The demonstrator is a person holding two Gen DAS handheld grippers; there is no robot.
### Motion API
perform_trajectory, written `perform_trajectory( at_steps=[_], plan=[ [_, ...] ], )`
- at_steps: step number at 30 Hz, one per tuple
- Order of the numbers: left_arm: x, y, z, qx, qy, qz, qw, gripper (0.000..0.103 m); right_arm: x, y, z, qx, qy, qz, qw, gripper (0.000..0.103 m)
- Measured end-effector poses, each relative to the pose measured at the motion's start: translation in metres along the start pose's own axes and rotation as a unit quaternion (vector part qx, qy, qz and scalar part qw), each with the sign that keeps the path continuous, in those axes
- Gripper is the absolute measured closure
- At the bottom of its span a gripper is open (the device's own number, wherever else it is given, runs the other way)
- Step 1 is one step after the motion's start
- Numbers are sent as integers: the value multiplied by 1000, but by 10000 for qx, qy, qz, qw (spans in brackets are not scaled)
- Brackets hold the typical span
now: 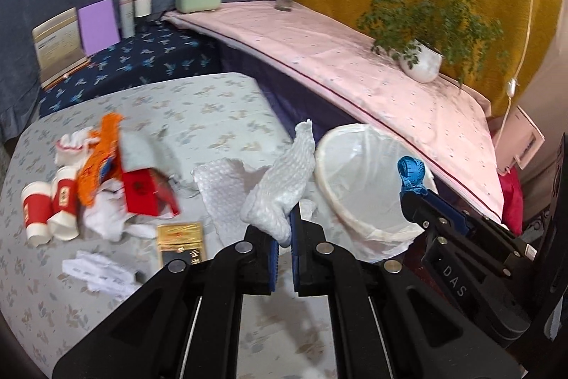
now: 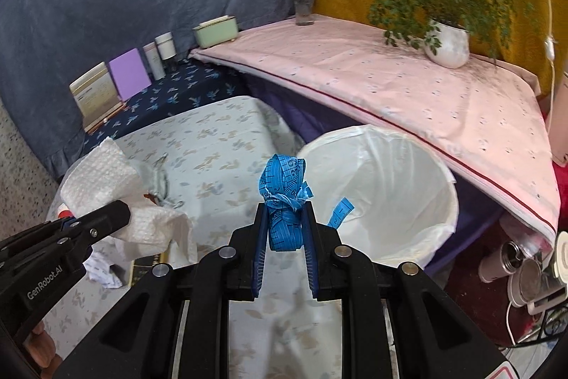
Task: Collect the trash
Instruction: 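Drop the tape measure in the bin with right gripper while left drops white tissue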
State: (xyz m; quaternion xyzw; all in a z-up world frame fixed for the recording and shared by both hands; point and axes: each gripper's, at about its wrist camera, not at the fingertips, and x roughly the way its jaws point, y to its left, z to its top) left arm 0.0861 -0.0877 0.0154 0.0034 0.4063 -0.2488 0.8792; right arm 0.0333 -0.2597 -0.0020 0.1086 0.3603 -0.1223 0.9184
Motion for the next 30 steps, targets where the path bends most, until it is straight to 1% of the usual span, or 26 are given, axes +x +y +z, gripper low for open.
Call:
perform_trajectory(
  at_steps=[5,12,15,17,20,21,22,23,24,27,28,30],
  plan=[
    [18,-33,11,234,57,-399,9989,98,0,-32,3,217,-24,-217,9995,85],
    [51,-70,25,550,246,-968,9935,98,6,-67,7,454,-14,-463,9979,85],
    [66,-82,31,658,305,-1104,9912,97,11,-74,10,502,3,-516,9974,85],
    [73,-86,35,691,319,-1128,9907,97,14,-78,13,514,15,-540,9972,85],
    [88,-89,41,681,425,-1275,9886,96,18,-81,16,515,13,-576,9970,85],
    [93,-90,43,679,466,-1308,9880,92,20,-83,18,529,10,-586,9969,84],
    [96,-91,45,666,494,-1321,9878,81,22,-84,20,547,7,-581,9968,84],
    [99,-91,46,637,507,-1303,9881,74,24,-85,22,572,3,-569,9967,84],
    [101,-91,48,576,470,-1265,9892,62,25,-86,24,602,-13,-559,9966,84],
    [101,-89,54,511,340,-1186,9910,48,29,-87,30,569,-95,-603,9965,84],
    [101,-88,55,513,305,-1160,9915,46,30,-86,33,550,-93,-607,9966,83],
    [101,-87,58,512,261,-1097,9923,44,33,-86,38,537,-103,-627,9965,81]
  ],
)
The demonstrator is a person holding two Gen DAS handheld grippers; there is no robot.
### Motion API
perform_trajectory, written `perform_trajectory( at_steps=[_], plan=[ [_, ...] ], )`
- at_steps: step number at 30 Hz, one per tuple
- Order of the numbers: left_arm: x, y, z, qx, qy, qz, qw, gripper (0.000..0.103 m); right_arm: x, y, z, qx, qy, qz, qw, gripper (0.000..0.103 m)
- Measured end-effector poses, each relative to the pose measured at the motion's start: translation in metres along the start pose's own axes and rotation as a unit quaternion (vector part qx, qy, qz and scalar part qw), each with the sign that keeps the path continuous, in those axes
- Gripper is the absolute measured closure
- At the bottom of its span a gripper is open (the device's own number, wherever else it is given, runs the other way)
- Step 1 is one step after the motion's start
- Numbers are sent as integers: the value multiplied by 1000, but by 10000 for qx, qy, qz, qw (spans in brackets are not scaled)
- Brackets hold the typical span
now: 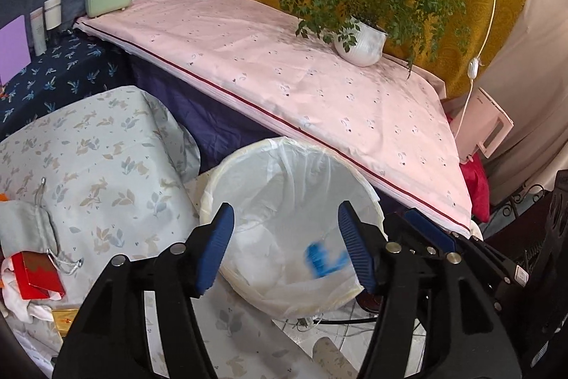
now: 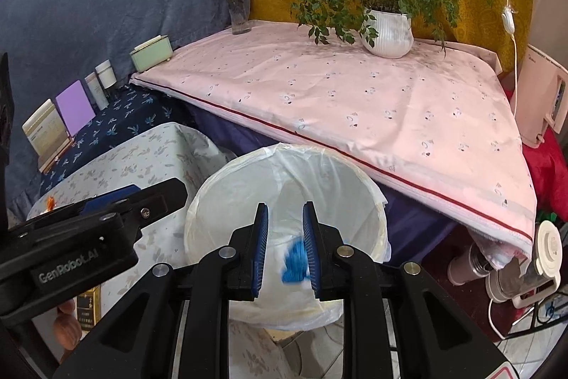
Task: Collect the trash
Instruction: 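Drop the tape measure in the bin with right gripper while left drops white tissue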
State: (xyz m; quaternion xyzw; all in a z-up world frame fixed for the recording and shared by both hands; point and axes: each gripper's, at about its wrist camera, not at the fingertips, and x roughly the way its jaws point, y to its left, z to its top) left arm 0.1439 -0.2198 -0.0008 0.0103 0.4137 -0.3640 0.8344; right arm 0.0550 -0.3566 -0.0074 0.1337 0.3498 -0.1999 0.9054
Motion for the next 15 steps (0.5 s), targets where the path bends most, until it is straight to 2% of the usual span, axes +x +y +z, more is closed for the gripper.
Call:
perform_trajectory(
  at_steps=[2,4,7,15],
  plan=[
    [-1,2,2,21,-21,77,10000,43,0,1,3,9,-31,-2,10000,73],
    [-5,6,1,-16,-91,191,9998,36,-2,2,4,3,-69,-15,10000,67],
    [-10,16,-1,-118,-139,343,9992,34,-5,6,4,-9,-97,-1,10000,60],
    [-32,39,-16,-345,-256,829,9956,33,-22,23,-6,-161,-152,91,9997,52]
  ],
)
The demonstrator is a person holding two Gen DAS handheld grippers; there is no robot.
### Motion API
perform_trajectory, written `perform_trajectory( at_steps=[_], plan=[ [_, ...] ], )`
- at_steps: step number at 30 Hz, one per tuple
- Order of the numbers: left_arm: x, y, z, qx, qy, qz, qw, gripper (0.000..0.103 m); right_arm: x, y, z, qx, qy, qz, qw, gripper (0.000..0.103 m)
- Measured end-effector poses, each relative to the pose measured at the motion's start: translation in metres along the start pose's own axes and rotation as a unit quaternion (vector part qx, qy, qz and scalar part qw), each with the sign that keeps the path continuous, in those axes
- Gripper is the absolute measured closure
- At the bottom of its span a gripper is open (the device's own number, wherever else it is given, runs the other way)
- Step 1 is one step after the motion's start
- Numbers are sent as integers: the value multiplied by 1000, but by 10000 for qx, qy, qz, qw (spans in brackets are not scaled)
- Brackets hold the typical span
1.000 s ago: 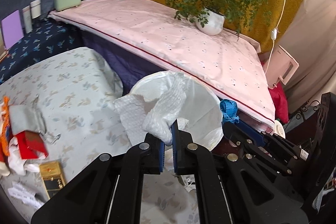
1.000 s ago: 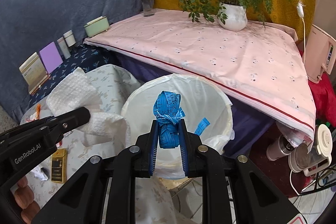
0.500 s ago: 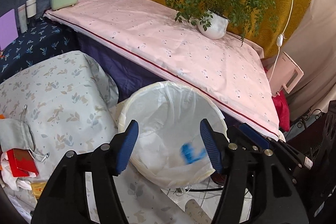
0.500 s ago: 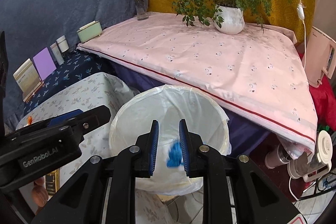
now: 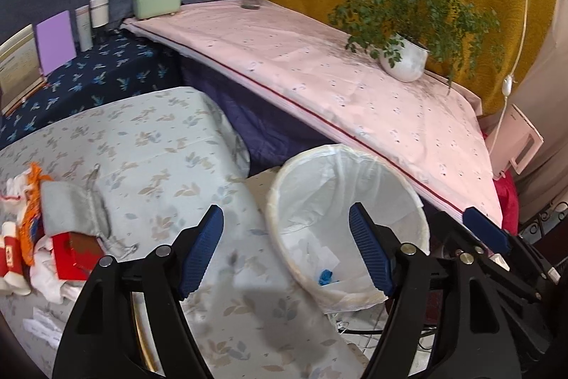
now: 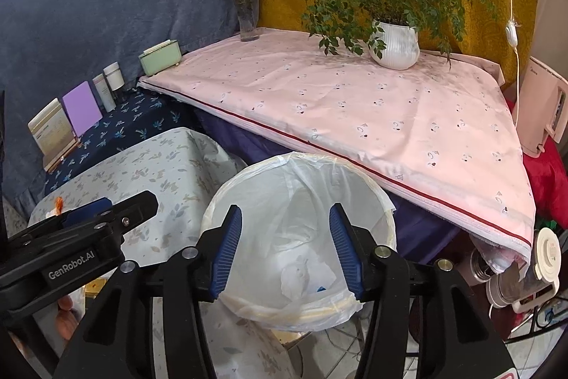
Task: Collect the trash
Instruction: 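Drop the tape measure in the bin with right gripper while left drops white tissue, then grasp the gold cigarette box with the right gripper while the left gripper grasps white paper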
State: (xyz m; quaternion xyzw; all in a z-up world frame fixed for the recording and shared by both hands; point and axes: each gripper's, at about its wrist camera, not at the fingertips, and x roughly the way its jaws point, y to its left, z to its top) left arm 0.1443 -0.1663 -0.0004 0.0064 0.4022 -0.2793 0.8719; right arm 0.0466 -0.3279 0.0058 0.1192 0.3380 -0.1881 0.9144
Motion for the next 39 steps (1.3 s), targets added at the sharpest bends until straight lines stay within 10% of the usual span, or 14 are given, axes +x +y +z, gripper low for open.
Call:
perform_trajectory(
  at_steps=[15,39],
  plan=[
    [-56,85,-28,-895,-221,815,9924,22,-35,60,-21,-346,-77,376,9987,32],
    [-90,228,-125,-2097,473,2283,9496,12,-12,189,-108,-1149,735,1090,9846,23]
  ],
)
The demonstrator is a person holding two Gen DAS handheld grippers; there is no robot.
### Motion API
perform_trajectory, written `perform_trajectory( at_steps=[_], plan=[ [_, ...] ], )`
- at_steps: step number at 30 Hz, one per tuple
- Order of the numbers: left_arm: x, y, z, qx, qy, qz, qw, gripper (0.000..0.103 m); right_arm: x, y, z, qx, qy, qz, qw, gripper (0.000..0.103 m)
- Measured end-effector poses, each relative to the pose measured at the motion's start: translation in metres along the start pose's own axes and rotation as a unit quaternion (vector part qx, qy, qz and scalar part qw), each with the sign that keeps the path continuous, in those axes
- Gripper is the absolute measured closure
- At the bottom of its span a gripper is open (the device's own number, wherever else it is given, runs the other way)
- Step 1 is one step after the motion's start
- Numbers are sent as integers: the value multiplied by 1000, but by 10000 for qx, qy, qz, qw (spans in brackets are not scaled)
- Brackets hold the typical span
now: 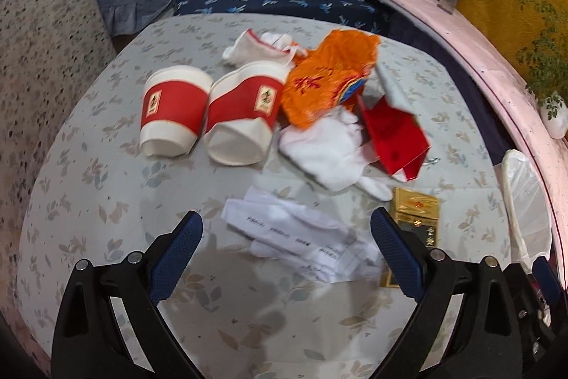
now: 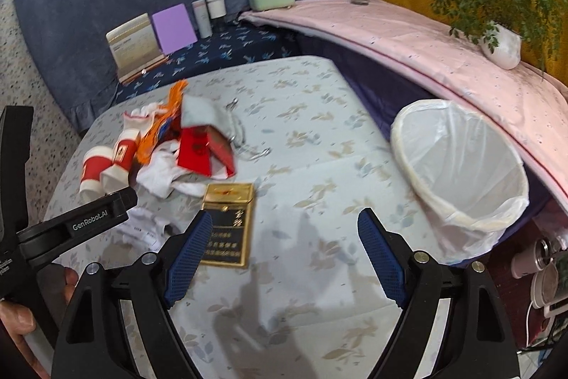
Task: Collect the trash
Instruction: 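Grasp the gold cigarette box with the right gripper while the left gripper grasps white paper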
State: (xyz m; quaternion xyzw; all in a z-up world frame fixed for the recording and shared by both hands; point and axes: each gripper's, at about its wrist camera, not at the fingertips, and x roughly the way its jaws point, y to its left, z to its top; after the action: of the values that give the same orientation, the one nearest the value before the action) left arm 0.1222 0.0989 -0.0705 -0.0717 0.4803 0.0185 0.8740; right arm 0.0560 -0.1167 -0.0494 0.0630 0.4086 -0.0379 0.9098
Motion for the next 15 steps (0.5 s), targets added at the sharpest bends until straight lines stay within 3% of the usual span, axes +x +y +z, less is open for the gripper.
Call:
perform_trajectory(
  at_steps=[15],
  plan=[
    [38,12,-10,-757,748,-37,9943,12,55,41,-19,-283,508,54,9983,23]
  ],
)
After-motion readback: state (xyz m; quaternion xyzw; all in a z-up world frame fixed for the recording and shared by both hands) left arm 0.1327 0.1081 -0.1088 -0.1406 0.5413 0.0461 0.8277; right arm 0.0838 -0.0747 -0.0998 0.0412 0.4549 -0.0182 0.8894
